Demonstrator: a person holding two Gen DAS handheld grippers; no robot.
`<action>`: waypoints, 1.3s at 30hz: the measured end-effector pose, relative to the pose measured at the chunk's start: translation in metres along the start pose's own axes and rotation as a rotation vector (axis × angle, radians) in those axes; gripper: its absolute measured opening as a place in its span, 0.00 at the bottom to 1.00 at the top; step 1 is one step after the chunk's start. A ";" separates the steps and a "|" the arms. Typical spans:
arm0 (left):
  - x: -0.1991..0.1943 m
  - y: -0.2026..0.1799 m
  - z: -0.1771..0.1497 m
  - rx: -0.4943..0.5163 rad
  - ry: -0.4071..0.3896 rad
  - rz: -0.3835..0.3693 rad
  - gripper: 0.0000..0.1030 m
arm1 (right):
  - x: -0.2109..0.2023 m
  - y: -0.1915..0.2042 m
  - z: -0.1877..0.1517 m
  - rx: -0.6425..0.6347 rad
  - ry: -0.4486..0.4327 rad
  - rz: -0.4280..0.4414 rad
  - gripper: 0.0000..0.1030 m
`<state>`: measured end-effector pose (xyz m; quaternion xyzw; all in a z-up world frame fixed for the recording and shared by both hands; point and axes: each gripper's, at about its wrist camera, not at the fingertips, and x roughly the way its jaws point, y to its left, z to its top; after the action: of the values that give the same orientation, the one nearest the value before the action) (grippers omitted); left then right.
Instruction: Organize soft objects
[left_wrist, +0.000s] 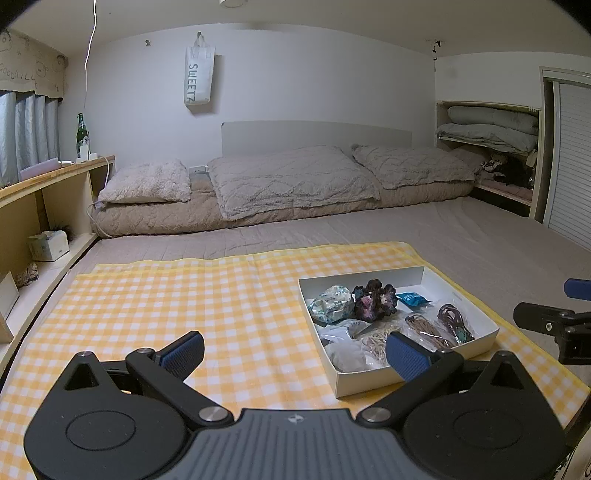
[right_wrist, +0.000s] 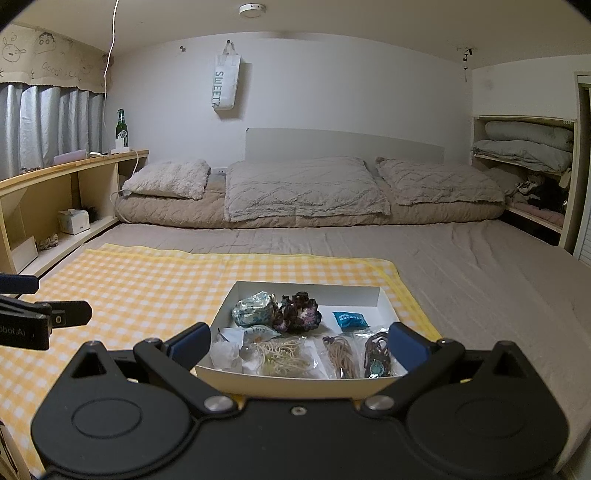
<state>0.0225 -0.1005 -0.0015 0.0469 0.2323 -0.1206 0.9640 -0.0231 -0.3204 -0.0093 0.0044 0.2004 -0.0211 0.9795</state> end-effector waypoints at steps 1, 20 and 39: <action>0.000 0.000 0.000 0.000 0.000 0.000 1.00 | 0.000 0.000 0.000 0.000 0.001 0.000 1.00; 0.000 -0.001 -0.001 -0.003 0.001 -0.004 1.00 | 0.003 -0.002 0.000 -0.013 0.005 0.010 1.00; 0.000 -0.001 -0.001 -0.002 0.001 -0.003 1.00 | 0.003 -0.001 -0.001 -0.016 0.006 0.011 1.00</action>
<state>0.0219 -0.1016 -0.0022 0.0456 0.2331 -0.1221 0.9637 -0.0209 -0.3216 -0.0109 -0.0022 0.2037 -0.0140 0.9789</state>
